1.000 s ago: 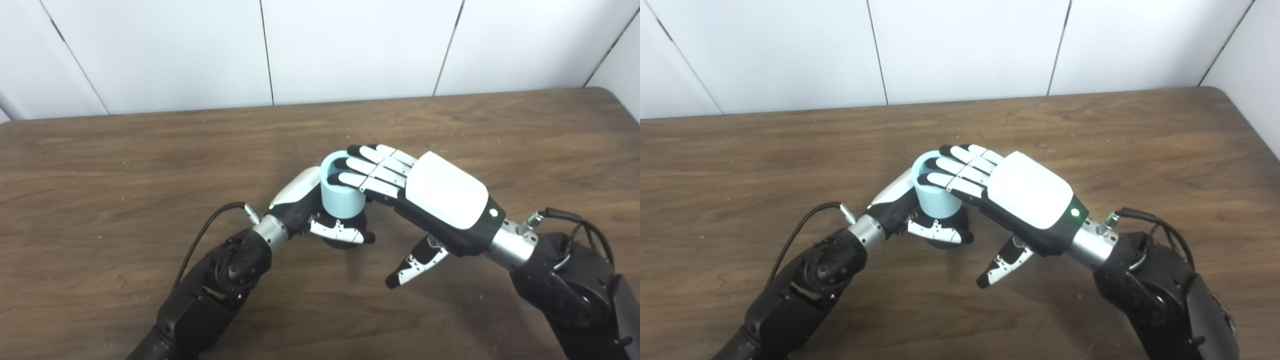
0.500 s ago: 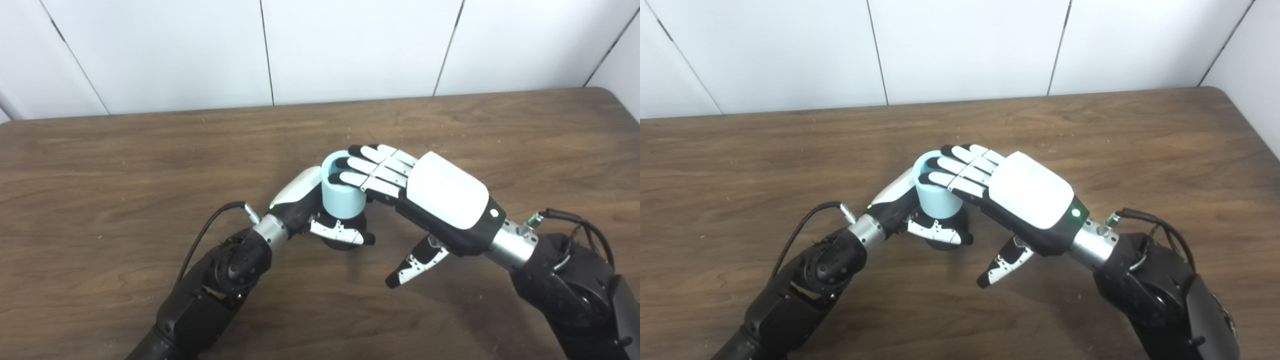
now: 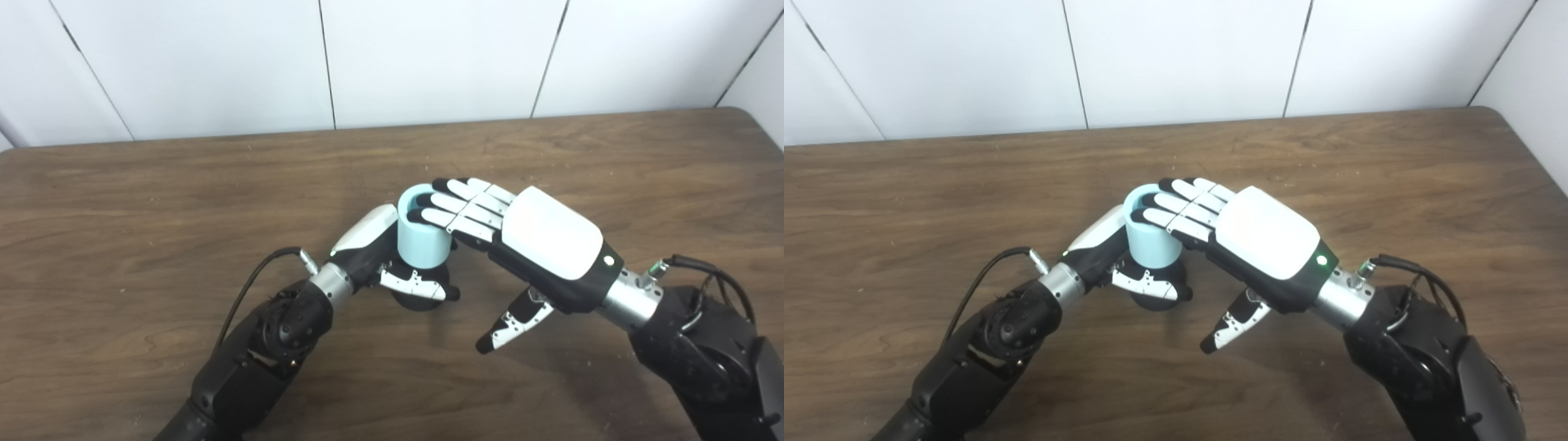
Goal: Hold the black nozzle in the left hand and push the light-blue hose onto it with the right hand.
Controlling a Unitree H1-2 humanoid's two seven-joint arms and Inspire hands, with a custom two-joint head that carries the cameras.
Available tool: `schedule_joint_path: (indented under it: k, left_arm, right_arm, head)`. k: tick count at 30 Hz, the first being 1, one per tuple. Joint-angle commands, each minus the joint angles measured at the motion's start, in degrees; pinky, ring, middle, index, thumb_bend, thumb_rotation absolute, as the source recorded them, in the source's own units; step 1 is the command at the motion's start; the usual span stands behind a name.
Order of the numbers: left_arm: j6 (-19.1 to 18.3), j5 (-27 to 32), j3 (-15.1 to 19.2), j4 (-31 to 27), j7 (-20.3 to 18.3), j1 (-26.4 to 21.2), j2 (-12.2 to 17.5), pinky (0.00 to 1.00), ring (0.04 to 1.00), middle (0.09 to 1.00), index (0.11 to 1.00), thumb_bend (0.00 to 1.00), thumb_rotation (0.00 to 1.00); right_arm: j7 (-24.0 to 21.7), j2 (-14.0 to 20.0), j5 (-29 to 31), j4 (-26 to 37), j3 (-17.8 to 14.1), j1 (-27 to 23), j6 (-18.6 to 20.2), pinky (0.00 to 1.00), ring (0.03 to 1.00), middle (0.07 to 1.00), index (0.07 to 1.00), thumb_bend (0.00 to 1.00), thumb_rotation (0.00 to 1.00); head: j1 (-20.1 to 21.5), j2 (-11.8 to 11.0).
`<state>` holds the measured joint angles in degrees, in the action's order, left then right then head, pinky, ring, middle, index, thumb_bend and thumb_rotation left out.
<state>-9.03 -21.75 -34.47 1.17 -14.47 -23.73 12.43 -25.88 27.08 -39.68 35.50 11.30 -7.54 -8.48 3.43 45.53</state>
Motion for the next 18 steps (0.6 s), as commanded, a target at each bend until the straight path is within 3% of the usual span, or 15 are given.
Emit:
schedule_joint_path:
  k: [1,7,18]
  left_arm:
    - [-8.25,1.43,-5.41,4.61,-12.53,6.31,2.45,0.67,0.765,0.720,0.536,0.78,0.40]
    - [-8.51,1.20,-5.57,4.26,-12.59,6.34,2.58,0.68,0.765,0.721,0.537,0.78,0.40]
    - [-8.44,1.00,-5.78,4.30,-12.62,6.14,2.72,0.66,0.756,0.717,0.536,0.77,0.38]
  right_arm:
    - [-7.92,2.94,-2.23,-1.06,1.92,2.36,3.10,0.94,0.949,0.940,0.900,0.79,0.25]
    - [-7.83,2.91,-2.86,-0.12,2.58,3.62,4.04,0.94,0.948,0.939,0.898,0.79,0.24]
    - [-5.40,2.92,-3.34,-0.97,3.74,6.02,1.63,0.94,0.949,0.939,0.894,0.79,0.24]
  head:
    - [0.01,0.04]
    - [0.10,0.15]
    - [0.11,0.16]
